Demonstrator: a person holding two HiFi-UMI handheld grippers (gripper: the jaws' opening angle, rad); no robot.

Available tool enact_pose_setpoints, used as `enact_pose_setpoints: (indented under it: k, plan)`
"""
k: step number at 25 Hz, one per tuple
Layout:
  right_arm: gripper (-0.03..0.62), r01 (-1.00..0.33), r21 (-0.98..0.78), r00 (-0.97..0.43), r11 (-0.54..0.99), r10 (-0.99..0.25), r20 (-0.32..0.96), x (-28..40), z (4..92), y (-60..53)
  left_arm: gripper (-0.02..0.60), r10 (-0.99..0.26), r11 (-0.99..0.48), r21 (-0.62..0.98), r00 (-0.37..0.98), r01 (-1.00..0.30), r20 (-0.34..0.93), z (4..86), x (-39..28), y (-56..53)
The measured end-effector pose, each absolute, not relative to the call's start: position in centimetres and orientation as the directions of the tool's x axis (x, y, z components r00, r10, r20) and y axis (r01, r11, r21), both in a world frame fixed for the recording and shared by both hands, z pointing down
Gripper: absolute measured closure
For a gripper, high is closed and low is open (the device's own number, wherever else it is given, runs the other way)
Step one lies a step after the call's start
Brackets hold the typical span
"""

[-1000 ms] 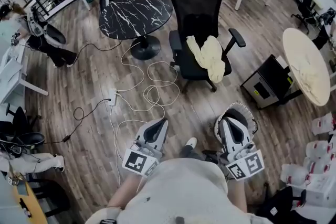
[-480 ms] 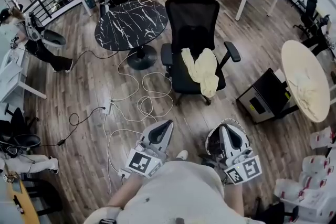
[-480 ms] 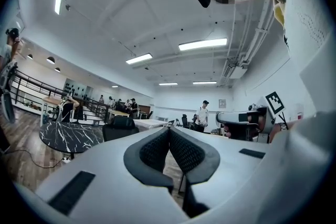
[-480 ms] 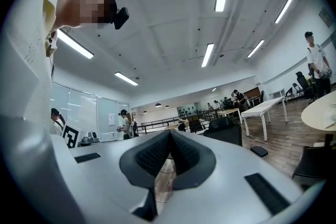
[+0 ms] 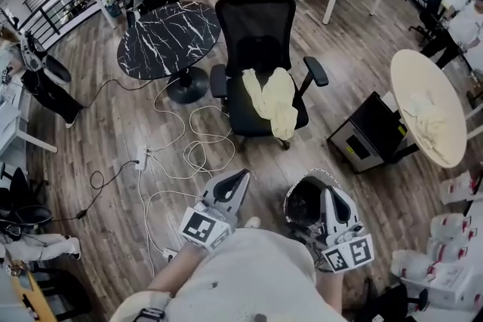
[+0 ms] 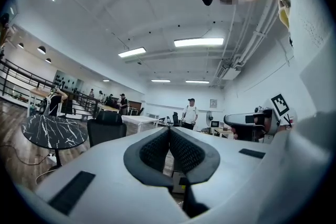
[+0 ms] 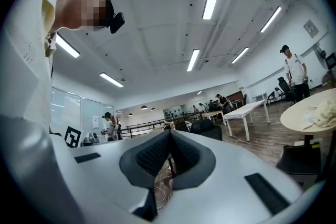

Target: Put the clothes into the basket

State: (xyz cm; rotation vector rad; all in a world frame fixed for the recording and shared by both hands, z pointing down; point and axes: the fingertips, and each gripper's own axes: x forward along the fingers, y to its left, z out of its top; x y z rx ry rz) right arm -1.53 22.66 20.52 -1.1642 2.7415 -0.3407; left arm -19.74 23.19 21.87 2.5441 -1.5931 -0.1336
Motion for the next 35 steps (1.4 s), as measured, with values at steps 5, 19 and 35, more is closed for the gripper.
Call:
enact_pose_setpoints:
  k: [5, 19, 35]
  plan:
    - [0.585, -0.746, -0.28, -0.622, 0.604, -0.782, -0.03, 1.9, 21.4, 22.2, 0.561, -0.86, -0.504, 0.156, 0.51, -0.849, -0.001, 22.3, -16.7, 21.1]
    - [0.585, -0.849, -0.28, -0.464, 0.449, -0.885, -0.012, 5.3, 23.0, 16.0, 0.561, -0.738, -0.668, 0.154, 0.675, -0.728, -0.009, 23.8, -12.7, 10.9]
    - [0.585, -0.886, -0.254, -0.399, 0.387, -0.917, -0.006, 0.5, 21.7, -1.7, 0.561, -0.668, -0.732, 0.172, 0.744, -0.66, 0.015, 23.7, -15.6, -8.0]
